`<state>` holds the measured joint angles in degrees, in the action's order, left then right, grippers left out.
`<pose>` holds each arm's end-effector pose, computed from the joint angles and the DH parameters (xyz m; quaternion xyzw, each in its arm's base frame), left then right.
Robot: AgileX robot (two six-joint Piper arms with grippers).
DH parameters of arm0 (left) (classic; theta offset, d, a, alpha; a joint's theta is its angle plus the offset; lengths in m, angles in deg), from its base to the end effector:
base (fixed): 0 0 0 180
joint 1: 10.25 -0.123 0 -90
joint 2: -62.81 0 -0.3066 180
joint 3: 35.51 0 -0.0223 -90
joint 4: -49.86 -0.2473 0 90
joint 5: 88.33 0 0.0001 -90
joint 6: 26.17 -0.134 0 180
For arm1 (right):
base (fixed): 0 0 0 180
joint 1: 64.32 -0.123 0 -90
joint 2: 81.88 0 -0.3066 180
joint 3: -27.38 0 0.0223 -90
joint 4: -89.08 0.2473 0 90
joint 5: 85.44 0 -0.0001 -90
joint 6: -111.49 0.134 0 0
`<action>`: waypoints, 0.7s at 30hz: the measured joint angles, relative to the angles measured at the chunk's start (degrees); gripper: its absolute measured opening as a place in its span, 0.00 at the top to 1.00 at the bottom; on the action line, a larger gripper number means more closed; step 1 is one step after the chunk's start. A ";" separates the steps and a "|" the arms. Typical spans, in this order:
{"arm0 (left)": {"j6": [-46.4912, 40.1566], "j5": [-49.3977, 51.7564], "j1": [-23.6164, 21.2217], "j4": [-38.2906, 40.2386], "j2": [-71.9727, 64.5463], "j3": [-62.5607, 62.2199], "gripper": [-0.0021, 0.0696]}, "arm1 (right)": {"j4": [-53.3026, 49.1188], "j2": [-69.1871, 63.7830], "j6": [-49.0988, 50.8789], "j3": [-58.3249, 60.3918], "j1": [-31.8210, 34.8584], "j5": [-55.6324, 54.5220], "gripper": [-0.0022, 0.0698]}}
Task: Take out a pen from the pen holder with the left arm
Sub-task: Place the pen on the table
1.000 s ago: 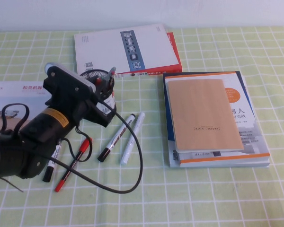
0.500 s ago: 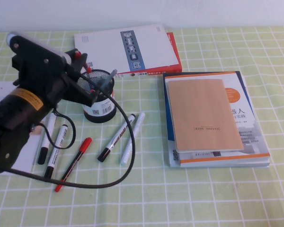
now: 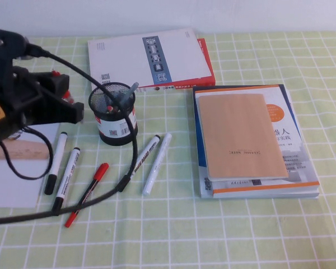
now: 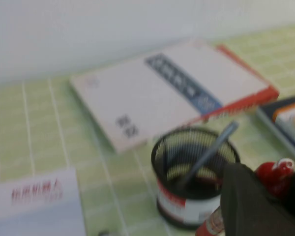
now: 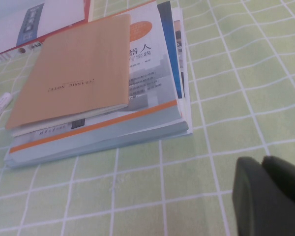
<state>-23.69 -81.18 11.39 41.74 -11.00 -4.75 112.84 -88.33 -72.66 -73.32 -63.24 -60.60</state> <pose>0.2648 -0.1025 0.3273 0.1899 0.8052 -0.0713 0.5572 0.0658 0.0215 0.1556 0.0828 0.8070 0.1519 0.5647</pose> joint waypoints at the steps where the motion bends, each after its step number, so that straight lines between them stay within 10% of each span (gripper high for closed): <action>1: 0.40 4.27 0.00 0.13 0.22 -1.60 0.87 | 0.00 0.00 0.00 0.00 0.00 0.00 0.99; 10: -2.98 38.05 0.00 11.49 -1.61 -14.46 0.87 | 0.00 0.00 0.00 0.00 0.00 0.00 0.99; 21: -9.10 52.76 0.38 18.63 -15.05 -17.92 0.87 | 0.00 0.00 0.00 0.00 0.00 0.00 0.99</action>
<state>-32.78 -28.42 11.77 60.37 -26.05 -22.67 112.84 -88.33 -72.66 -73.32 -63.24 -60.60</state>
